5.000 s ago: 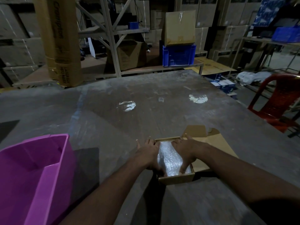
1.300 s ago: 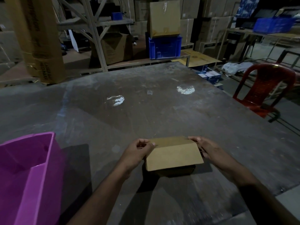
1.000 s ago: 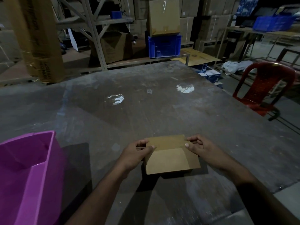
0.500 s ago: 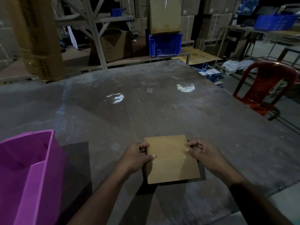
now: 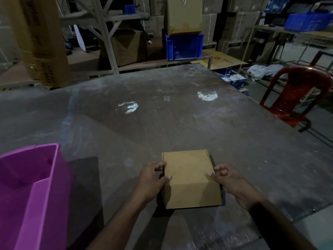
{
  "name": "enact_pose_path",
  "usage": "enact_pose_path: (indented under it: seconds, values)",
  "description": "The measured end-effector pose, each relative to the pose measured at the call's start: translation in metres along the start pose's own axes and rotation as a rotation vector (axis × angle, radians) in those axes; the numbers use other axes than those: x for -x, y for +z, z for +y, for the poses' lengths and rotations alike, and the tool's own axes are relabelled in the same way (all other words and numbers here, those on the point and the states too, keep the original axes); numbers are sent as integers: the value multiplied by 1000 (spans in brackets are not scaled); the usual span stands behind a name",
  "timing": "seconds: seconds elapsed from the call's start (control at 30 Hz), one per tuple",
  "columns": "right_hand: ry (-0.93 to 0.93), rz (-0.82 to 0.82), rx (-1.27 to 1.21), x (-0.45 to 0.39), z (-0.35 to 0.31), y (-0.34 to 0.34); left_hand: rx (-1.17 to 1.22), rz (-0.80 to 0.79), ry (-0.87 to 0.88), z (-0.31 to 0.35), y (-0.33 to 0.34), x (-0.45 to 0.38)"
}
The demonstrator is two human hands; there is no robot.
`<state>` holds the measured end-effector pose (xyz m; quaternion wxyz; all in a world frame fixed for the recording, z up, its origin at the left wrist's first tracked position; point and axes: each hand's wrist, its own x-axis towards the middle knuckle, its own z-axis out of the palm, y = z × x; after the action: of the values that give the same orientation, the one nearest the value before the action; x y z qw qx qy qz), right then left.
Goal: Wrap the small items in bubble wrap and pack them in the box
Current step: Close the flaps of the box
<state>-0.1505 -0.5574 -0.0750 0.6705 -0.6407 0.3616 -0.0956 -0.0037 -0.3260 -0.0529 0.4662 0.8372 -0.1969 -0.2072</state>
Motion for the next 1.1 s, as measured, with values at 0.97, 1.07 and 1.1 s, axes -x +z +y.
enact_pose_path:
  seconds: [0.97,1.07,1.1]
  values:
    - [-20,292,-87,12,18,20,-47,47,102,-6,7,7]
    - [-38,311,-48,16,18,22,-49,84,117,-8,10,10]
    - [-41,321,-22,19,17,22,-52,100,124,-9,12,11]
